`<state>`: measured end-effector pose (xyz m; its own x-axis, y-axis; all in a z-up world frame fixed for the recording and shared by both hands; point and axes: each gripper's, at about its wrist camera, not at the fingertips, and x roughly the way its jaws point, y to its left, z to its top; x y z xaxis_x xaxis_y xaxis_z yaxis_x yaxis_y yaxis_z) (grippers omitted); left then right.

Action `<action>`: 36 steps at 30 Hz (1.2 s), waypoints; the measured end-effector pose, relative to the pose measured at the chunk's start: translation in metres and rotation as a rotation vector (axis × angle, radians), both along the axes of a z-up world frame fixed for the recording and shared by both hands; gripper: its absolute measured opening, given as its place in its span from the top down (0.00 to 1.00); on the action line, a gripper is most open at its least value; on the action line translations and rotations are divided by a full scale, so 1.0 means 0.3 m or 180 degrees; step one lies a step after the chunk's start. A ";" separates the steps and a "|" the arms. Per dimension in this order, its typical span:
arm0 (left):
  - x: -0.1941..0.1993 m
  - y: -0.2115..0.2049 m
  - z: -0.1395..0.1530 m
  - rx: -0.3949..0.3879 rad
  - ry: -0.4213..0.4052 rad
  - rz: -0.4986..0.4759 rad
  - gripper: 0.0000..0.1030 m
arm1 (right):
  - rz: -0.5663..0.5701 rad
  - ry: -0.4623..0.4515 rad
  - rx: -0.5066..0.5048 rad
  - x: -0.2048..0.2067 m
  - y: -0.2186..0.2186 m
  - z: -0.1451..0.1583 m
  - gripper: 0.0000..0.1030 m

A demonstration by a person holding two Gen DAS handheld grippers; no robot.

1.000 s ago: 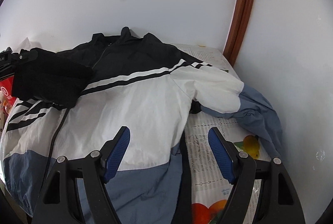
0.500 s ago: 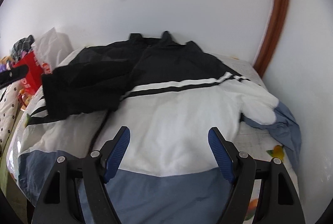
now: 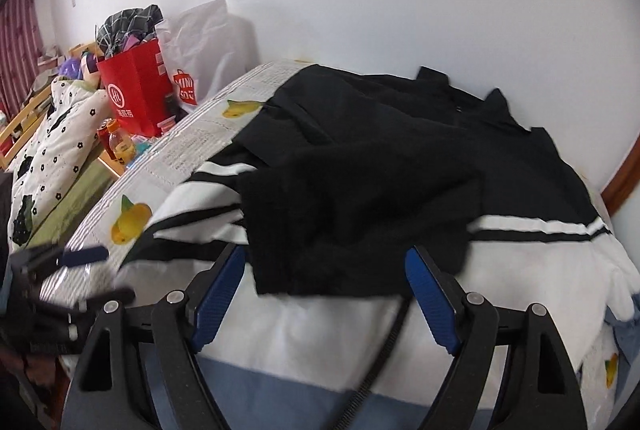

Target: Fold large clothes

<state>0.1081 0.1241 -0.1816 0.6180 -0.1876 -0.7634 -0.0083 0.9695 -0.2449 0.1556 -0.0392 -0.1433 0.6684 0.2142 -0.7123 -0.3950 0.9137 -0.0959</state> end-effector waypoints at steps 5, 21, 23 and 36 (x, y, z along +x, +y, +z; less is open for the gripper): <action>-0.001 -0.009 -0.016 0.0025 -0.0063 -0.0034 0.29 | -0.0213 -0.0064 -0.0233 0.095 0.100 -0.066 0.20; 0.166 -0.052 0.060 0.0269 -0.0239 -0.0024 0.29 | -0.0643 -0.0229 0.0376 0.216 -0.393 0.186 0.69; 0.203 -0.039 0.066 0.0279 -0.0257 0.0041 0.30 | -0.0772 -0.0264 0.0506 0.242 -0.506 0.240 0.69; 0.409 -0.059 0.008 0.0136 -0.0048 0.0020 0.46 | -0.1290 -0.0473 0.1223 0.335 -0.993 0.349 0.74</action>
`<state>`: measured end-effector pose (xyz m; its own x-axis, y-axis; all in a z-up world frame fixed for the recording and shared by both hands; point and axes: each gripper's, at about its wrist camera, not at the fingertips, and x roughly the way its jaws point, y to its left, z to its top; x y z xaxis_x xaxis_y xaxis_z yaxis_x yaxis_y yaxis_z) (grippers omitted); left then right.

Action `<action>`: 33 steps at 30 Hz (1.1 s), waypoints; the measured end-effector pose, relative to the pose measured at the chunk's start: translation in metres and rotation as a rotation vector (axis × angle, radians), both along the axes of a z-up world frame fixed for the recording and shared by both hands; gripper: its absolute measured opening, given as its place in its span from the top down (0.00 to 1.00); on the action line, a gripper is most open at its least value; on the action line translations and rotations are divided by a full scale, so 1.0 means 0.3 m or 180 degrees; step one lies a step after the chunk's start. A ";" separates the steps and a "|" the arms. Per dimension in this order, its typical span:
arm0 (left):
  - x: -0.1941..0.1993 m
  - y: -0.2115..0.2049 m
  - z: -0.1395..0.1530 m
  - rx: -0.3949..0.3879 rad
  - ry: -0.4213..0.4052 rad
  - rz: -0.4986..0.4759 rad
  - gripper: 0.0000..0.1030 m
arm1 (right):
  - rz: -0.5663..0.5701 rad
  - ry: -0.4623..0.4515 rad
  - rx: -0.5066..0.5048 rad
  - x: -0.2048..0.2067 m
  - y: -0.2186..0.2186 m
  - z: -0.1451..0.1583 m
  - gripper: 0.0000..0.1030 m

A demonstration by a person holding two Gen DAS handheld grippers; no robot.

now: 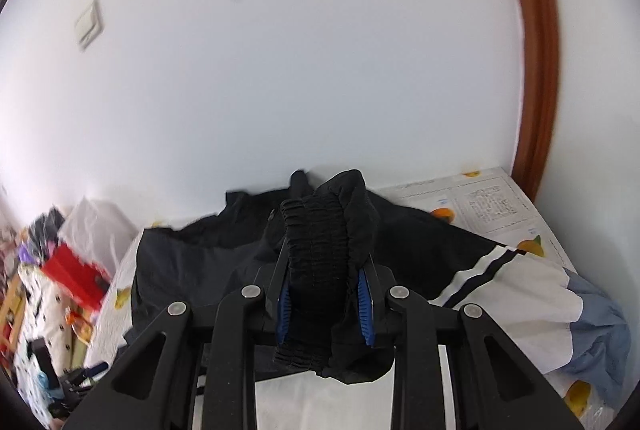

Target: Fold large clothes

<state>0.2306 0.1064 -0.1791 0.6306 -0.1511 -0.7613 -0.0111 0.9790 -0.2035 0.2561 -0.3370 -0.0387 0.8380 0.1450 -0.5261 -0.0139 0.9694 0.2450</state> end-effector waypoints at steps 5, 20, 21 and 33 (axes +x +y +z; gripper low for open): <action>0.084 -0.062 0.003 -0.0071 0.0053 -0.0157 0.46 | 0.0005 0.0062 0.0302 0.002 -0.066 -0.028 0.74; 0.206 -0.046 0.066 0.0193 -0.0255 0.0100 0.90 | 0.0335 -0.0092 0.0314 0.003 -0.065 -0.007 0.78; 0.202 -0.025 0.068 0.0195 -0.0243 0.0117 0.90 | 0.0323 -0.0001 0.0312 0.025 -0.075 -0.042 0.80; 0.173 0.023 -0.008 0.0215 0.0076 0.0097 0.85 | -0.0049 0.0870 -0.0041 0.146 -0.111 -0.379 0.93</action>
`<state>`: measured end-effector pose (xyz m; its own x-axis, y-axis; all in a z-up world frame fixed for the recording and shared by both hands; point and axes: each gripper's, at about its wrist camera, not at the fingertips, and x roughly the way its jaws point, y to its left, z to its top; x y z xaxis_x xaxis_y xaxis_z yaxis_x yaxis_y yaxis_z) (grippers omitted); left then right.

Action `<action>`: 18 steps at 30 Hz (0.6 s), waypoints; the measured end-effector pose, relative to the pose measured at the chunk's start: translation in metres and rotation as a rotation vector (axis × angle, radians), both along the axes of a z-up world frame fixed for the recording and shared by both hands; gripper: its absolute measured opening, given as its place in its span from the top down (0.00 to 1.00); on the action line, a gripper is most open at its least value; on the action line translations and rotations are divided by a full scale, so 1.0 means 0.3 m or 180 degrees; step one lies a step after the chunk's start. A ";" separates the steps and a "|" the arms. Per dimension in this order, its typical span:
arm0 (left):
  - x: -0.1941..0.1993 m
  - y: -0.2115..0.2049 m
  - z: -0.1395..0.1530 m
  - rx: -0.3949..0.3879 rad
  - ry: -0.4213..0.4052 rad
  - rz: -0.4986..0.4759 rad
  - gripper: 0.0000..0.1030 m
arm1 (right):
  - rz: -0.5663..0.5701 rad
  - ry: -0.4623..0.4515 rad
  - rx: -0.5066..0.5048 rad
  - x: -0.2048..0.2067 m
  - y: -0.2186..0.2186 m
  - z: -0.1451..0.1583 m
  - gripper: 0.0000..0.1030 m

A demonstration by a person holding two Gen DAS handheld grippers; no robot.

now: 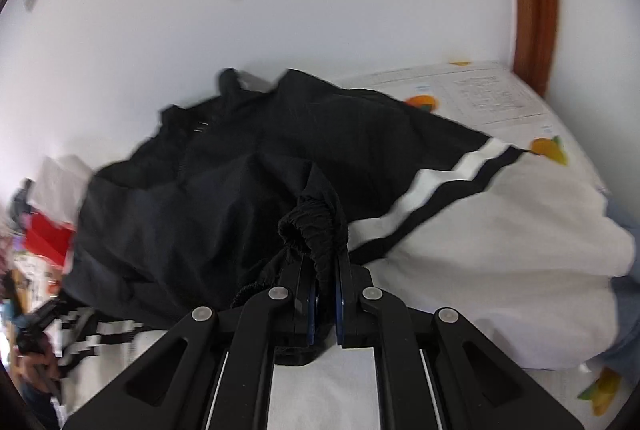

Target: Fold large clothes

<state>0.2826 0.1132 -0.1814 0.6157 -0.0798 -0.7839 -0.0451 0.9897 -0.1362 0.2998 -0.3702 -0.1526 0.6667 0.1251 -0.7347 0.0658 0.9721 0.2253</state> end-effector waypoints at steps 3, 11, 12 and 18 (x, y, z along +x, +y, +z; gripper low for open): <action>-0.011 -0.010 -0.001 0.0004 0.0015 -0.0013 0.84 | -0.0040 0.0025 0.0038 0.004 -0.042 0.022 0.90; -0.012 -0.032 0.001 0.0054 0.0068 -0.0023 0.84 | 0.0104 -0.0446 -0.0434 -0.095 0.056 0.168 0.70; -0.013 -0.031 0.000 0.0043 0.0081 -0.0018 0.84 | 0.0230 -0.0478 -0.0479 -0.085 0.097 0.161 0.67; -0.027 -0.012 0.000 -0.0028 0.0096 0.0059 0.79 | 0.0153 -0.0049 -0.0800 0.010 0.132 -0.034 0.69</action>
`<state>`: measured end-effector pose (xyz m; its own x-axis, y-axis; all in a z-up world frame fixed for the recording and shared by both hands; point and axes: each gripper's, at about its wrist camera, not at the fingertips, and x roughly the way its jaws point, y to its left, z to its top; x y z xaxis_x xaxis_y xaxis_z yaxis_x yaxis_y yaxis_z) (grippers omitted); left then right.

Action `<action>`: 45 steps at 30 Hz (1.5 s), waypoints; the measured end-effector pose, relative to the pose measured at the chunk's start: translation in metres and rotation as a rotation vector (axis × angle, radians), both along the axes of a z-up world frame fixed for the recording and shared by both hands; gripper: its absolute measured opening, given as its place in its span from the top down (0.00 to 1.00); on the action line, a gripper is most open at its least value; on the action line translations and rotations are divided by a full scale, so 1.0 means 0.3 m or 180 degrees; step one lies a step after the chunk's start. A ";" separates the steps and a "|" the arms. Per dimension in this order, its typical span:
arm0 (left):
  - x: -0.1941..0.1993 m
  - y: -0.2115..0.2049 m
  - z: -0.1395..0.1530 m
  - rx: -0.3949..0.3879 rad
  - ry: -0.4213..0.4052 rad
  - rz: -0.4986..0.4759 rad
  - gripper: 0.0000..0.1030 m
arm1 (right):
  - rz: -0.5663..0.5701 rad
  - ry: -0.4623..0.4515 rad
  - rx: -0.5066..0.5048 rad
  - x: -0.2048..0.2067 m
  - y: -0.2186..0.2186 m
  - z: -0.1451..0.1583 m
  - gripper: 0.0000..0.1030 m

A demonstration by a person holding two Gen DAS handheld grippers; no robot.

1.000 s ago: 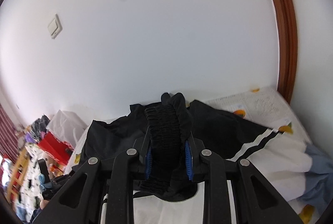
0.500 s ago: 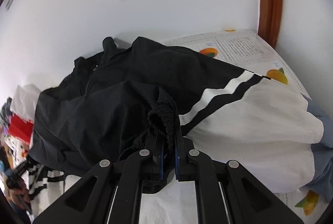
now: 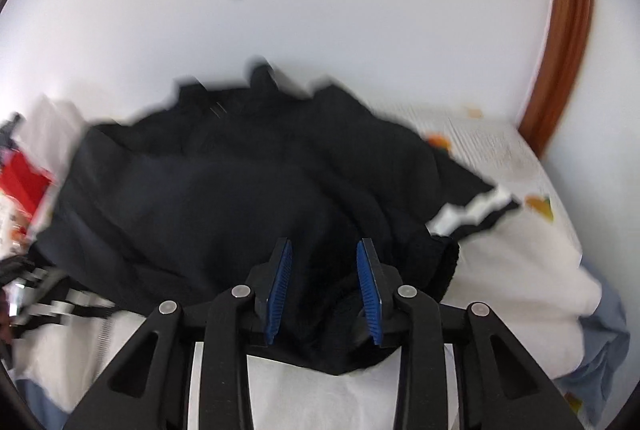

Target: Fold large clothes

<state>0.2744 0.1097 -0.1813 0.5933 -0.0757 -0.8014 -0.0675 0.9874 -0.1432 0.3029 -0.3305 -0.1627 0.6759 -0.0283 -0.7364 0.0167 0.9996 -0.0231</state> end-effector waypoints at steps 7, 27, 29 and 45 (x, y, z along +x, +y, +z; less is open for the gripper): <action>-0.046 -0.009 0.032 -0.0179 -0.0075 -0.0096 0.78 | -0.0329 0.0166 -0.0174 0.005 -0.070 -0.060 0.69; 0.101 -0.096 0.016 0.0129 -0.0096 -0.0074 0.59 | -0.0284 0.0075 -0.0148 -0.015 -0.050 -0.053 0.57; 0.100 -0.093 -0.010 0.0122 -0.0044 -0.0075 0.57 | -0.0353 0.0072 -0.0119 -0.012 -0.073 -0.069 0.56; 0.024 -0.092 0.005 0.0130 -0.0020 -0.0020 0.54 | -0.0600 -0.0221 -0.0122 -0.188 -0.220 0.082 0.48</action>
